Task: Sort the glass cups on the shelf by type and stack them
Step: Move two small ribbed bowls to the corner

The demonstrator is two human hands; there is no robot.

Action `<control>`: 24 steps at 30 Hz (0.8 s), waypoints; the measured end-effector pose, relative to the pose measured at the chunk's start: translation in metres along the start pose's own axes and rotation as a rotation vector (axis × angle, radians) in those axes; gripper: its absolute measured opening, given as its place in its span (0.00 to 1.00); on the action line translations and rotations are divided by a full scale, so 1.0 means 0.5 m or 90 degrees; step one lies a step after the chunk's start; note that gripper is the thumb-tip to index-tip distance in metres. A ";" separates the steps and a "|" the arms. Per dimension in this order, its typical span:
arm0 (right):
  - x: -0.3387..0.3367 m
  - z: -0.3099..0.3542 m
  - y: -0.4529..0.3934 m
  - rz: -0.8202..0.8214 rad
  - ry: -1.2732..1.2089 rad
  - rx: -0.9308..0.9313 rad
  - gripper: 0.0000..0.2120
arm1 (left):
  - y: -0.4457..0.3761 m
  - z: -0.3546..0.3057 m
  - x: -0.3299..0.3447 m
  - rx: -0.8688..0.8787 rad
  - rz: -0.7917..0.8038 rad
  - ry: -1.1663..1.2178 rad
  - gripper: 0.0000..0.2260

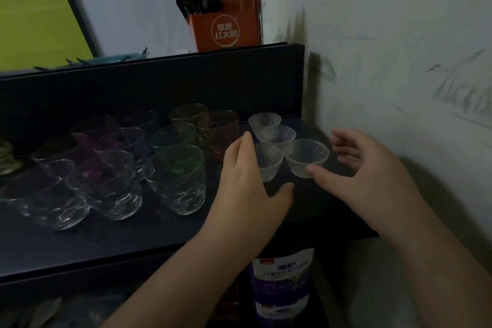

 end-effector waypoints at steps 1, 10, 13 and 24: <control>-0.005 0.006 0.008 -0.014 -0.016 -0.014 0.41 | 0.011 -0.003 -0.005 0.029 -0.010 -0.002 0.45; 0.014 0.105 0.077 -0.076 -0.078 -0.055 0.40 | 0.120 0.032 -0.151 0.181 -0.058 0.031 0.37; 0.081 0.175 0.092 -0.021 -0.069 -0.085 0.40 | 0.152 0.097 -0.247 0.172 -0.085 0.036 0.33; 0.454 0.488 0.191 0.101 -0.189 -0.147 0.22 | 0.308 0.493 -0.651 -0.081 -0.220 0.109 0.33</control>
Point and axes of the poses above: each hand's wrist, its own y-axis away from the middle knuckle, its own x-axis out of the palm, z = x × y, the point moved 5 cm from there along -y, towards the middle knuckle, and after that the axes turned 14 degrees about -x, right-handed, at the moved point
